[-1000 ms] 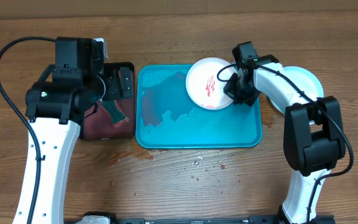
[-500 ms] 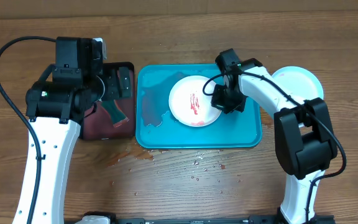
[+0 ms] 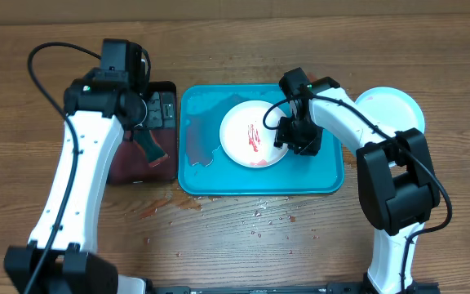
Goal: Clean dirty plates on tray and stack at the side
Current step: 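Grasp the sponge in the black tray with the left gripper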
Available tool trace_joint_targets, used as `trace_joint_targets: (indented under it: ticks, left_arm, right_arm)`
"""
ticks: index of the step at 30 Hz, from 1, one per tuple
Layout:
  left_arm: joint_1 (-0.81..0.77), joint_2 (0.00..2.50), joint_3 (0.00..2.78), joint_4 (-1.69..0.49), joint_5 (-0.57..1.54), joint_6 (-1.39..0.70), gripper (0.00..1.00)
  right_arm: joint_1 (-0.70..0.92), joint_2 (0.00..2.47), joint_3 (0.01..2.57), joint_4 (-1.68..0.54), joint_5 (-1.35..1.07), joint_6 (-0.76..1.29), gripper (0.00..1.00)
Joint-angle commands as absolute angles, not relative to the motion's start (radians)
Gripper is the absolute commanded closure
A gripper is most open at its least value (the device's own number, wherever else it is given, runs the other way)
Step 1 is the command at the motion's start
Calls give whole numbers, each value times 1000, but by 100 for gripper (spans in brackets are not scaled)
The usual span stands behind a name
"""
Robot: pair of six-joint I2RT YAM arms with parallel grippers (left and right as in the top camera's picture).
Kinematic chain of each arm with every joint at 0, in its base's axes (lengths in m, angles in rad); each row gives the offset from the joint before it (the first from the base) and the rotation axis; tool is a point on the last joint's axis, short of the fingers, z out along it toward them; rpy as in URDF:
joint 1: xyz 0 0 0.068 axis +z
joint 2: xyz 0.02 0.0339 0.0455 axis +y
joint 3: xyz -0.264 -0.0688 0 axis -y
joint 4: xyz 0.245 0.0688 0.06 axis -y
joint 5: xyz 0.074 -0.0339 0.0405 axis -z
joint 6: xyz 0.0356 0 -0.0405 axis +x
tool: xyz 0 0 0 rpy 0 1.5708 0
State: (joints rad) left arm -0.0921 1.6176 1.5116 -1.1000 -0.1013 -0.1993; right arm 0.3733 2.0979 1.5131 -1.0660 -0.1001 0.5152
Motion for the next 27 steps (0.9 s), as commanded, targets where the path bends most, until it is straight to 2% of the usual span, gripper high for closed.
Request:
trace_joint_targets:
  ticks: [1, 7, 19, 22, 27]
  left_arm:
    - [-83, 1651, 1498, -1095, -178, -203, 1]
    - [-12, 1657, 1372, -1013, -167, -202, 0]
    - [20, 1658, 1091, -691, -120, -221, 1]
    - [19, 1658, 1055, -620, -122, -152, 5]
    - [19, 1658, 1052, -588, -123, 69, 4]
  right_arm:
    - [374, 2050, 1567, -1078, -91, 491, 36]
    - [374, 1915, 1571, -1098, -84, 459, 27]
    - [374, 1795, 1571, -1163, -80, 437, 26]
    - [374, 1795, 1571, -1180, -80, 437, 26]
    - [374, 1795, 1571, -1189, -81, 438, 26]
